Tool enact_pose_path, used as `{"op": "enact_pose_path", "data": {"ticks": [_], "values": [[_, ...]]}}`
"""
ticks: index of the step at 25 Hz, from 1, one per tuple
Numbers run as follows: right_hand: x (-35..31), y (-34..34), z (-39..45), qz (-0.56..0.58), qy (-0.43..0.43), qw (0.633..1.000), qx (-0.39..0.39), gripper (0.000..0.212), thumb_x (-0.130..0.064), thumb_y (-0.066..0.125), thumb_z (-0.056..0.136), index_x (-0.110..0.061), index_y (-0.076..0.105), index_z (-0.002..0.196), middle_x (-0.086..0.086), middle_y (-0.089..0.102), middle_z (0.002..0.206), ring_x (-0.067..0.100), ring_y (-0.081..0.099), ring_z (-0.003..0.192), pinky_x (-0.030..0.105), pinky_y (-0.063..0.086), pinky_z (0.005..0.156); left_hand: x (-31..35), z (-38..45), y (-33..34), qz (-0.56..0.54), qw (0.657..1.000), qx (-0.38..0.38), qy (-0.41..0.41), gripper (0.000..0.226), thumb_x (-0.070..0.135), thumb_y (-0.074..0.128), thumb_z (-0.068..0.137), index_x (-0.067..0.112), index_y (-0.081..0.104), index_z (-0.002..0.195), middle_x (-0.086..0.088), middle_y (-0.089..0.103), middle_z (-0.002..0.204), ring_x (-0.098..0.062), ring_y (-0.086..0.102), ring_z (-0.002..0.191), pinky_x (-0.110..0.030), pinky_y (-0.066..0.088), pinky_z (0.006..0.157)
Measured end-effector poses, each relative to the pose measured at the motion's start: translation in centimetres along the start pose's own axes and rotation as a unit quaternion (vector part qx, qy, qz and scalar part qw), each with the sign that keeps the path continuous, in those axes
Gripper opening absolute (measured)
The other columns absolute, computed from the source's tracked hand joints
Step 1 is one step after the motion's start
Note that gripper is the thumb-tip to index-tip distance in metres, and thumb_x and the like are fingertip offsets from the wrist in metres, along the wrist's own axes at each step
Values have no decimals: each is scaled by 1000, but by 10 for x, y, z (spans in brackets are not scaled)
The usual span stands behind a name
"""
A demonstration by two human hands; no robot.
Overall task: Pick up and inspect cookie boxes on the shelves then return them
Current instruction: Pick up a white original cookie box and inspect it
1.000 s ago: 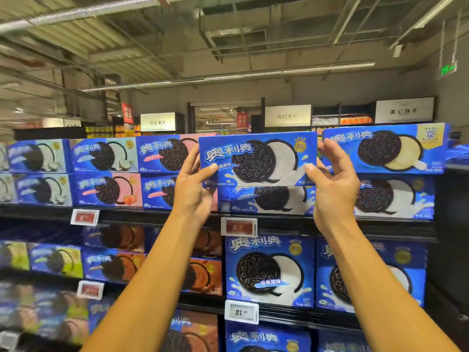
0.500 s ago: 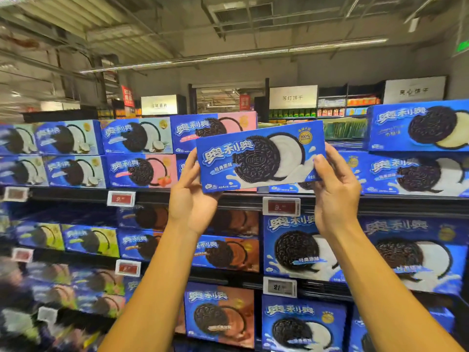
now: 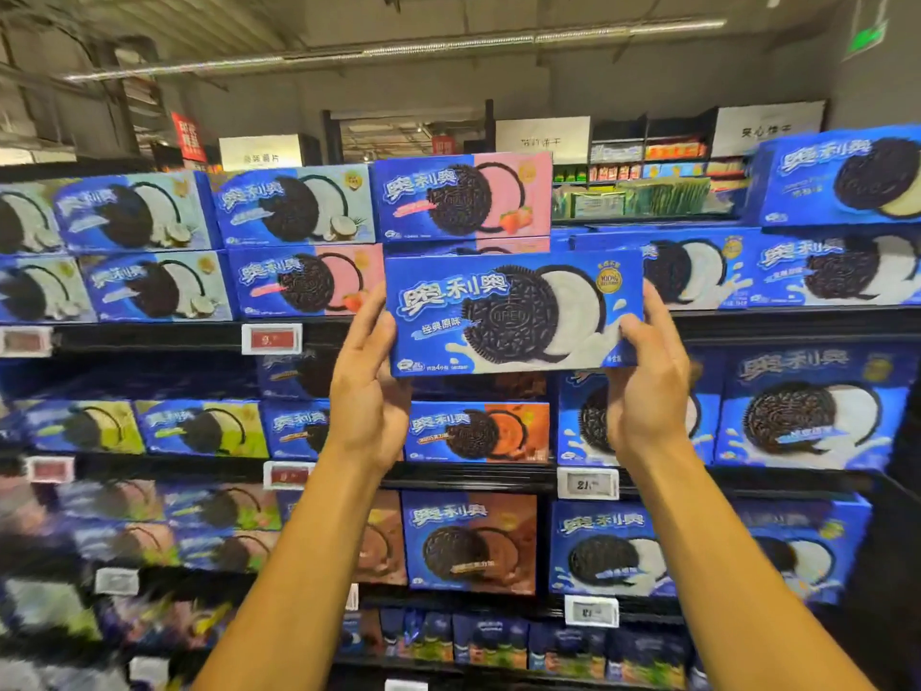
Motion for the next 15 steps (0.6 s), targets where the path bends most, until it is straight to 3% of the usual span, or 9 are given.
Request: {"op": "enact_pose_path", "data": {"ticks": [3, 6, 7, 9, 11, 13, 15], "values": [[15, -2, -21, -27, -23, 999, 28, 51, -12, 48, 94, -13, 51, 144, -1, 60, 130, 19, 52, 120, 41, 38, 107, -1, -15, -20, 27, 999, -8, -25, 39, 15, 44, 100, 13, 50, 138, 0, 67, 128, -14, 66, 111, -26, 56, 81], [26, -4, -34, -19, -11, 999, 33, 52, -13, 47, 94, -10, 49, 145, 9, 52, 148, 25, 47, 139, 47, 37, 116, 5, -22, -34, 56, 997, -32, -54, 39, 16, 35, 105, 15, 47, 143, -4, 59, 140, -18, 61, 119, -32, 54, 86], [27, -4, -37, -10, 0, 1000, 24, 51, -15, 47, 94, -12, 51, 145, 8, 55, 146, 24, 52, 135, 44, 43, 111, 8, -24, -37, 51, 996, -40, -60, 40, 15, 33, 105, 15, 46, 143, -3, 57, 141, -18, 60, 121, -33, 52, 89], [32, -6, -45, -6, 39, 999, 34, 38, -22, 51, 96, -25, 61, 132, -3, 68, 128, 14, 65, 112, 32, 56, 85, 13, -30, -43, 49, 995, -58, -67, 41, 9, 36, 103, 18, 47, 142, 4, 60, 137, -14, 60, 119, -28, 53, 85], [42, -11, -52, 9, 105, 991, 79, 23, -24, 52, 99, -31, 69, 111, -10, 73, 101, 9, 67, 87, 27, 54, 67, 14, -41, -45, 72, 991, -90, -62, 45, 8, 44, 99, 22, 46, 141, 9, 59, 138, -9, 59, 120, -21, 53, 83], [59, -18, -62, 70, 183, 973, 123, 26, -23, 50, 99, -28, 71, 85, -7, 72, 82, 11, 65, 67, 25, 53, 57, 7, -56, -45, 113, 986, -107, -65, 51, 13, 51, 94, 29, 42, 142, 15, 55, 141, -3, 55, 125, -19, 50, 89], [79, -24, -76, 133, 262, 943, 157, 20, -24, 51, 96, -22, 67, 84, 0, 69, 78, 16, 61, 63, 24, 52, 48, -1, -69, -42, 149, 982, -100, -64, 57, 19, 61, 89, 32, 42, 141, 19, 56, 138, 0, 54, 125, -18, 48, 91]]}}
Point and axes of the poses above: each hand's wrist, its own z-axis towards the middle knuckle, its own y-axis out of the palm, x = y × z, the point moved 2 cm from there along z, towards the middle knuckle
